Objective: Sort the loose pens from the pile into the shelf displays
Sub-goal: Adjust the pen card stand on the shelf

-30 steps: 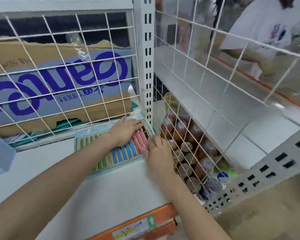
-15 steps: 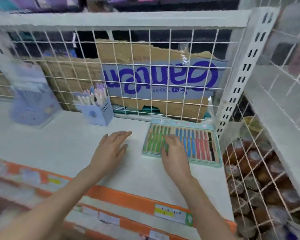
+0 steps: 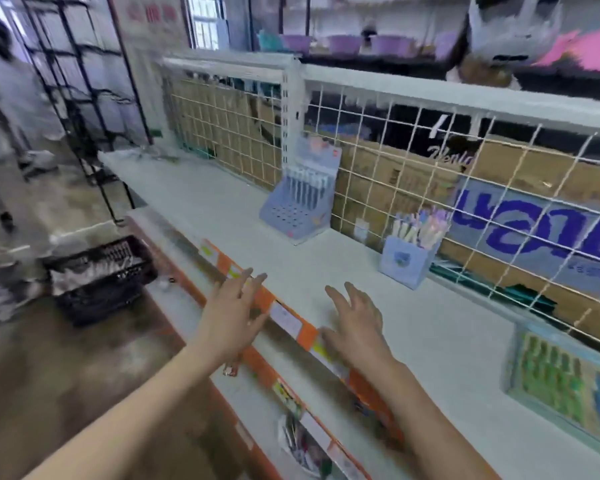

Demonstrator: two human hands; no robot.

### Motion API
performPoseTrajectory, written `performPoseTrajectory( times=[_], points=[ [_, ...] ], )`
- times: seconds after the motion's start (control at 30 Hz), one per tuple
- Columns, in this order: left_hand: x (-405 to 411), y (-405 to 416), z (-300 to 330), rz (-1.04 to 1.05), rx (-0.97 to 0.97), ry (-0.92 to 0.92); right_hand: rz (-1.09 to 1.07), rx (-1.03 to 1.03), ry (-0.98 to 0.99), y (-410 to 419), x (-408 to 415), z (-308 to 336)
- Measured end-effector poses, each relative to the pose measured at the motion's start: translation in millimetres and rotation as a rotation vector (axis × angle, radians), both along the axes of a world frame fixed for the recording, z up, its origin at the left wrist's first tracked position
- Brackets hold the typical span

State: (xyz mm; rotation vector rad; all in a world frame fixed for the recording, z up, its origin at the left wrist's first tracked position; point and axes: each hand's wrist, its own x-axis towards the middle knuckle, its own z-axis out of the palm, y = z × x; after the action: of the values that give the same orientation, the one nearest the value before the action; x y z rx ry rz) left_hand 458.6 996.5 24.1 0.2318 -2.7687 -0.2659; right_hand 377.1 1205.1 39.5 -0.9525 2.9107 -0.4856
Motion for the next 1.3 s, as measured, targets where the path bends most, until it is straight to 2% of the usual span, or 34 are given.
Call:
performPoseTrajectory(
  times=[0.13,0.33,0.63,0.77,0.9,1.17,1.3],
  points=[
    [21.0,-78.2,14.9,0.047,-0.073,0.065,0.103,-0.013,0.006,-99.8,8.6,3.6],
    [43.1,-199.2,20.1,0.167,-0.062,0.057,0.236,-0.054,-0.025,-229.1,14.9,10.1],
    [30.8,-311.6,13.9,0.291,-0.001,0.145,0.321,0.012,-0.046,-348.6,-19.6,0.6],
    [16.3,-347.6,0.1,0.347,0.043,0.118,0.34,0.007,-0.065,-397.8,-54.1,-7.9],
    [-14.0,-403.1,-7.8,0.39,0.001,0.1,0.347,-0.035,-0.113,-460.3,-99.6,-15.3],
    [-132.1,-531.1,27.8,0.42,-0.007,0.048,0.328,-0.102,-0.166,-603.5,-217.7,-7.5],
    [-182.3,-569.3,31.3,0.417,0.086,0.059,0.317,-0.095,-0.141,-650.4,-267.8,-2.2]
  ],
)
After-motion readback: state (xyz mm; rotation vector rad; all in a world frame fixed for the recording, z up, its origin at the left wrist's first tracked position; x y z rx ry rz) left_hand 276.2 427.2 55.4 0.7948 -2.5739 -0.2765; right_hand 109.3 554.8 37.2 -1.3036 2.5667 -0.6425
